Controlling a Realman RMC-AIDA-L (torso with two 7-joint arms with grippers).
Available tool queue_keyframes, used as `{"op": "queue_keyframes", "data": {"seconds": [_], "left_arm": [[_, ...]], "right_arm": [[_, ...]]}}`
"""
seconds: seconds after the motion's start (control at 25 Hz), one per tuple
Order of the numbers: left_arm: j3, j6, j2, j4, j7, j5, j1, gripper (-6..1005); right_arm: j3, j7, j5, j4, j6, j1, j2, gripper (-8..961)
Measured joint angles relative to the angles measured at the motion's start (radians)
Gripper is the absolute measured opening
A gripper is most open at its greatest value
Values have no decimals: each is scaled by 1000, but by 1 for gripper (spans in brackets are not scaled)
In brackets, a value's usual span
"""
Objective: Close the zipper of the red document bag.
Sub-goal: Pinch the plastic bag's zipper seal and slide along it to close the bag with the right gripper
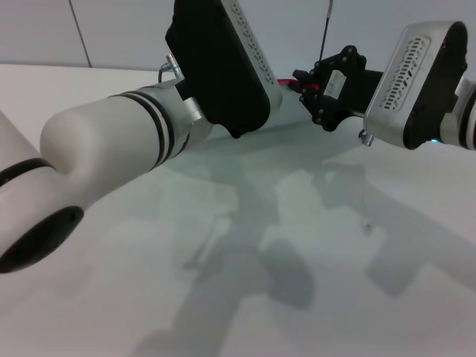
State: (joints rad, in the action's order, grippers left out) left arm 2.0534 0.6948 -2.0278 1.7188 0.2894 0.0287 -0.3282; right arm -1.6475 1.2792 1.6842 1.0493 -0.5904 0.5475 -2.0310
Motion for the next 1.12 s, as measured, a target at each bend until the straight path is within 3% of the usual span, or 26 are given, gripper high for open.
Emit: {"op": "queue_keyframes", "data": {"seconds": [0.92,1.12], "left_arm": [[8,-2,3,29,3,0,42,38],[3,-2,3,36,4,0,51,38]], "right_arm": [[13,5,25,-60,125,-9,3,31],[14,5,25,-60,146,-14,4,63]]}}
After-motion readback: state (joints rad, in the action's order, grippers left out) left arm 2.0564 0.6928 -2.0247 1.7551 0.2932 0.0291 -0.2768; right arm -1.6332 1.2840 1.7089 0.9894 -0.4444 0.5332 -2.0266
